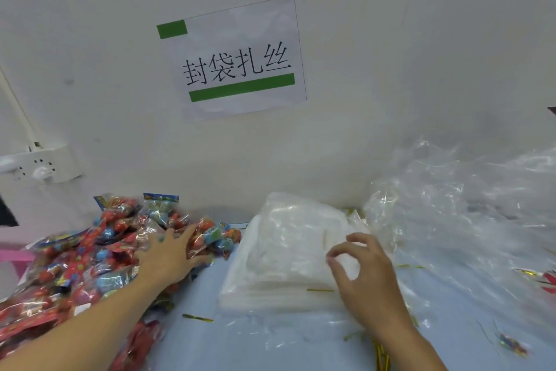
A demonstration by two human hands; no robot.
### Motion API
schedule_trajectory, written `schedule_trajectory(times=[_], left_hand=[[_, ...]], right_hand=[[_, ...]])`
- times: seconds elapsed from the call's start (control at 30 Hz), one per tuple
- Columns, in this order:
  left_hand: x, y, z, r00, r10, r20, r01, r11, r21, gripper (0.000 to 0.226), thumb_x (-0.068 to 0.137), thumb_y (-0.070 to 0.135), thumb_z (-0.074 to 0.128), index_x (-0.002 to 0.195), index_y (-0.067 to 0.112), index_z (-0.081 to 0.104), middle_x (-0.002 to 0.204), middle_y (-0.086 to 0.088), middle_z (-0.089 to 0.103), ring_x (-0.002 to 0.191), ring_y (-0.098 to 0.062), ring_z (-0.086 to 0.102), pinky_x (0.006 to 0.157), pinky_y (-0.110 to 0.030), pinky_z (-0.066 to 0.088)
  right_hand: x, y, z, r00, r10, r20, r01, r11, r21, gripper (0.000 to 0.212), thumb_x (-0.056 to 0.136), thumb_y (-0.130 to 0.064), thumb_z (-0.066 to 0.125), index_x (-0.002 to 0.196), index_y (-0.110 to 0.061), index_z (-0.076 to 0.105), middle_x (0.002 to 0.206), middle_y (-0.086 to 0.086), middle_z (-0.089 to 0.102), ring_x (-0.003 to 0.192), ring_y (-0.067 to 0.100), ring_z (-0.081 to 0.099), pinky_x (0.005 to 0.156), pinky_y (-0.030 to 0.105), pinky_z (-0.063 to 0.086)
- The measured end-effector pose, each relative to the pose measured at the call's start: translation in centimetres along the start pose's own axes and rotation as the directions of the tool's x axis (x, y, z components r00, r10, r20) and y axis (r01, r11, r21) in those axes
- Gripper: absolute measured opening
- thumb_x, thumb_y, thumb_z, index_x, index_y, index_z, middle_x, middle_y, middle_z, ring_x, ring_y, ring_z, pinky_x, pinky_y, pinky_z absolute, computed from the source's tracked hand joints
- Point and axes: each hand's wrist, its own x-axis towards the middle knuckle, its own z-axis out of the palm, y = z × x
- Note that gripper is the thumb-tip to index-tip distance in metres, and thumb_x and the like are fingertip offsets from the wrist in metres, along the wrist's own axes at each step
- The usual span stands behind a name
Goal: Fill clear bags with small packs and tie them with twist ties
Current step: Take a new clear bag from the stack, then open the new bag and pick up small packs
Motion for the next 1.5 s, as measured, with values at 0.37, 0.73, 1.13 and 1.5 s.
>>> schedule_trajectory(times=[0.37,0.73,1.13,1.5], left_hand=[[-2.0,3.7,-4.9,0.908,-0.222,-0.356,-0.137,0.645,-0.752,0.057,0.092,0.072,0.035,0.125,0.027,0.049,0.108,0.002,0.06,0.086,-0.02,0.057,0.076,-0.037,0.046],[-12.3,13.9,-3.8,0.987,-0.056,0.148,0.091,-0.561,-0.823,0.043,0.094,0.058,0.052,0.108,0.02,0.066,0.085,-0.007,0.068,0.066,-0.023,0.068,0.05,-0.033,0.052],[-15.4,14.2,-3.4,0.967,0.246,-0.071,0.046,-0.442,-0.896,0.027,0.081,0.049,0.064,0.101,0.036,0.076,0.102,0.002,0.077,0.093,-0.017,0.074,0.063,-0.031,0.061],[-14.3,13.1,-2.0,0.897,0.438,0.052,0.172,-0.238,-0.956,0.072,0.058,0.013,0.075,0.122,0.031,0.048,0.12,-0.022,0.056,0.097,-0.04,0.066,0.081,-0.048,0.058]], right_hand=[[1.2,0.1,-2.3,0.836,0.219,-0.503,-0.113,0.966,0.233,0.024,0.094,-0.003,0.058,0.104,-0.024,0.064,0.119,0.003,0.047,0.103,0.017,0.055,0.091,0.04,0.05],[0.6,-1.8,-1.6,0.674,-0.129,-0.727,0.137,0.989,-0.049,0.047,0.07,0.003,0.04,0.102,-0.005,0.074,0.102,0.017,0.059,0.097,0.037,0.055,0.09,0.047,0.043],[-0.8,-3.4,1.9,0.994,-0.062,-0.086,0.086,0.944,0.317,0.052,0.084,-0.056,0.073,0.128,-0.036,0.054,0.117,-0.024,0.064,0.109,-0.006,0.06,0.079,0.015,0.052],[0.2,-2.3,0.9,0.925,0.301,-0.232,-0.114,0.802,0.586,0.033,0.084,-0.035,0.075,0.104,-0.012,0.064,0.091,0.003,0.076,0.078,0.019,0.077,0.053,0.028,0.059]])
